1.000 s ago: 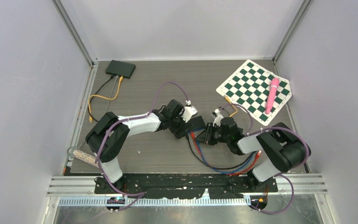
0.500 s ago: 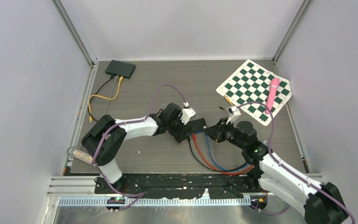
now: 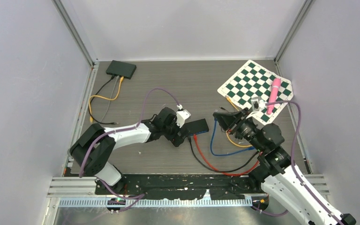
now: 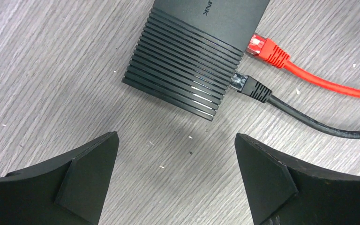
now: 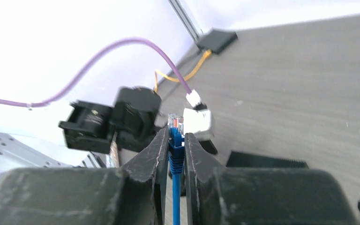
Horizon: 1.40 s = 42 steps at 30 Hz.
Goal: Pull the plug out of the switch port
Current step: Place the connector at the center of the board.
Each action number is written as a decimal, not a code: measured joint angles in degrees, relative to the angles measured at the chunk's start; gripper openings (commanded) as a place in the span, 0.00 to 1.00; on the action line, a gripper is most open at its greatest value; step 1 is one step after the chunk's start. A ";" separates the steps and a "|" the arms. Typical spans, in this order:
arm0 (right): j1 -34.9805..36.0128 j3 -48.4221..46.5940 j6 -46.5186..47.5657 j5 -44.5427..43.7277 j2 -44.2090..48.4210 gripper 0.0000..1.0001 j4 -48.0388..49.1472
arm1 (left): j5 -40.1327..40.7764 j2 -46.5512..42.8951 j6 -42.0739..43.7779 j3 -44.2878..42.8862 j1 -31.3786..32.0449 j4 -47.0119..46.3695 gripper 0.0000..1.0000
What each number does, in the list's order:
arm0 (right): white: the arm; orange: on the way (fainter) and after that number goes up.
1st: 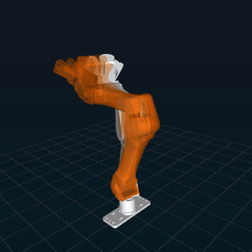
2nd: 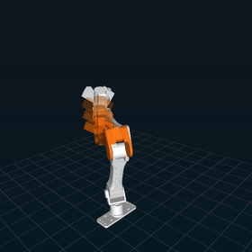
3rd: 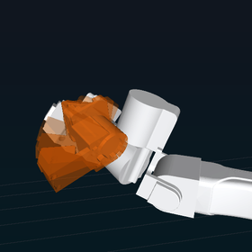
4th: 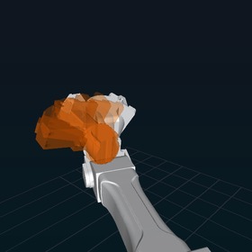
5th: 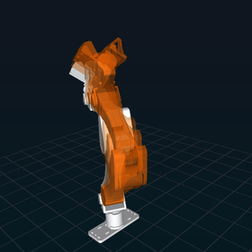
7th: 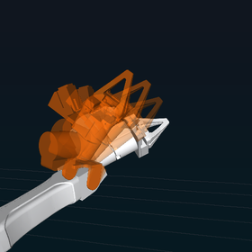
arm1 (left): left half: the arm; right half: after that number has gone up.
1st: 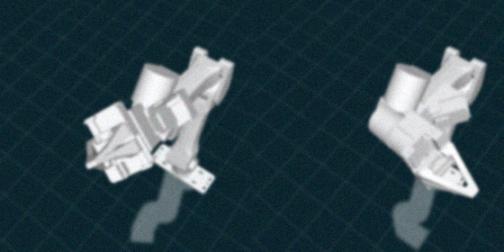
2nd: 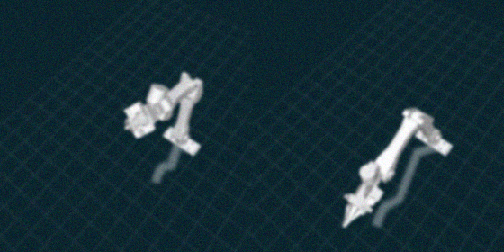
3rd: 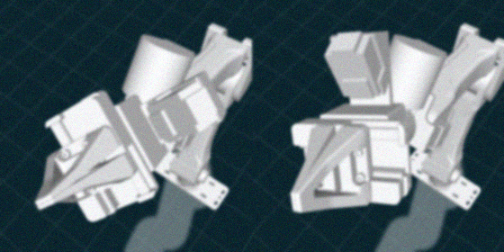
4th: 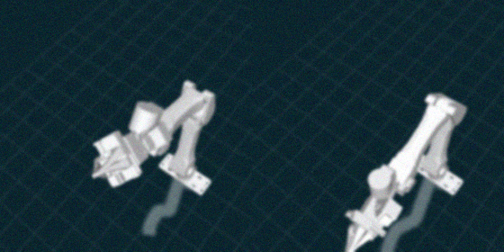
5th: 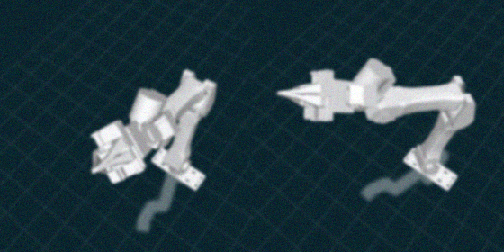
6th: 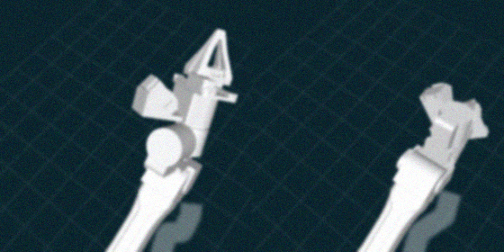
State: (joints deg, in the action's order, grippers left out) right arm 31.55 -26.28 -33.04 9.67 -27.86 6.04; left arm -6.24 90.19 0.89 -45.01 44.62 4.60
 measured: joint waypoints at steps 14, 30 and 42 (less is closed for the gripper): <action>0.00 -22.53 10.78 -8.00 5.53 0.05 -13.94 | 3.26 -5.44 -2.32 2.25 0.00 -3.93 1.00; -0.85 -35.32 25.97 -14.58 -18.88 0.05 -29.97 | 7.61 -10.27 -4.00 5.75 0.00 -9.03 1.00; -13.31 -37.83 25.07 5.01 -53.62 0.07 -22.73 | 7.74 -11.47 -5.03 6.93 0.00 -9.14 0.99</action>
State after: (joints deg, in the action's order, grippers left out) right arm 18.24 -64.12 -7.97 14.68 -81.47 -16.69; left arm 1.50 78.72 -4.14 -38.09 44.62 -4.54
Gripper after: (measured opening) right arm 0.199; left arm 0.994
